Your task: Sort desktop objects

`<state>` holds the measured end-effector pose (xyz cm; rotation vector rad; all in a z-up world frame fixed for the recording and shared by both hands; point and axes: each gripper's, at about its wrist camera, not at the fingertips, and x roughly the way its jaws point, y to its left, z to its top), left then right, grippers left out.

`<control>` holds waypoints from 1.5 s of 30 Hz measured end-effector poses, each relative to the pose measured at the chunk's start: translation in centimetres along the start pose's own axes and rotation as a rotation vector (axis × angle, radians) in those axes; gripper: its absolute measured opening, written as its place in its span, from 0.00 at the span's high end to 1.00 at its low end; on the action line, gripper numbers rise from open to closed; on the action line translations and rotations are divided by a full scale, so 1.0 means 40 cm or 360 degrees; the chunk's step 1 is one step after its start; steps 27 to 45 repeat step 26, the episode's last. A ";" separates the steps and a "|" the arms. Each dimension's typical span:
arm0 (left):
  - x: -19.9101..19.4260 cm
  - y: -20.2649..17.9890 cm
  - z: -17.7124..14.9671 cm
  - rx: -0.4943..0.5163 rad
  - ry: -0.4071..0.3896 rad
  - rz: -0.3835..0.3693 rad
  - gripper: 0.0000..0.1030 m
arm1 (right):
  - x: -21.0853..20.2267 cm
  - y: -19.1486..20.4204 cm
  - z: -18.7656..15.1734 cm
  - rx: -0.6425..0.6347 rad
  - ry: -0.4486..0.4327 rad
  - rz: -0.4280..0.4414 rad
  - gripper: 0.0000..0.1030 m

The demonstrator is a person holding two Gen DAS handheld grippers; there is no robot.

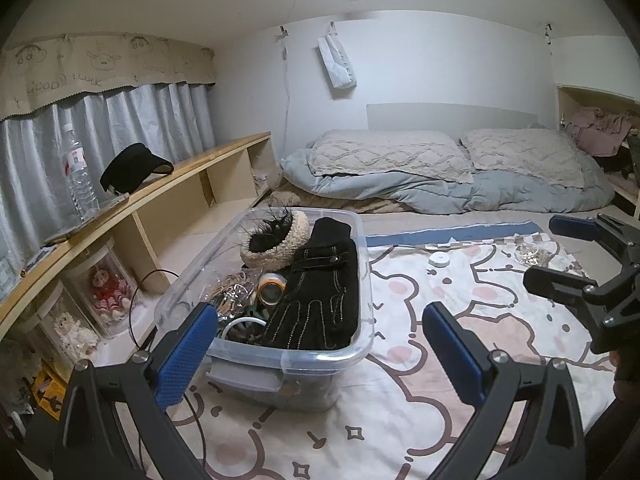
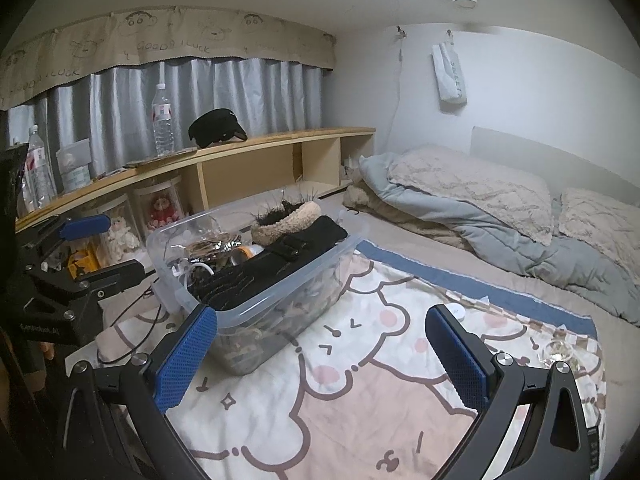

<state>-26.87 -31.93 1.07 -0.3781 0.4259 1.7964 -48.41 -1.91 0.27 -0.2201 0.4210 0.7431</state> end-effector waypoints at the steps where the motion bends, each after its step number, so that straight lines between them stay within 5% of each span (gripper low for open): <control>1: 0.001 0.002 -0.001 -0.0006 0.0004 -0.0006 0.00 | 0.000 0.000 -0.001 0.0000 0.0002 0.0000 0.00; 45: 0.006 0.007 -0.010 0.0009 0.0022 -0.0001 0.00 | 0.012 0.012 -0.010 0.0002 0.0035 0.0018 0.00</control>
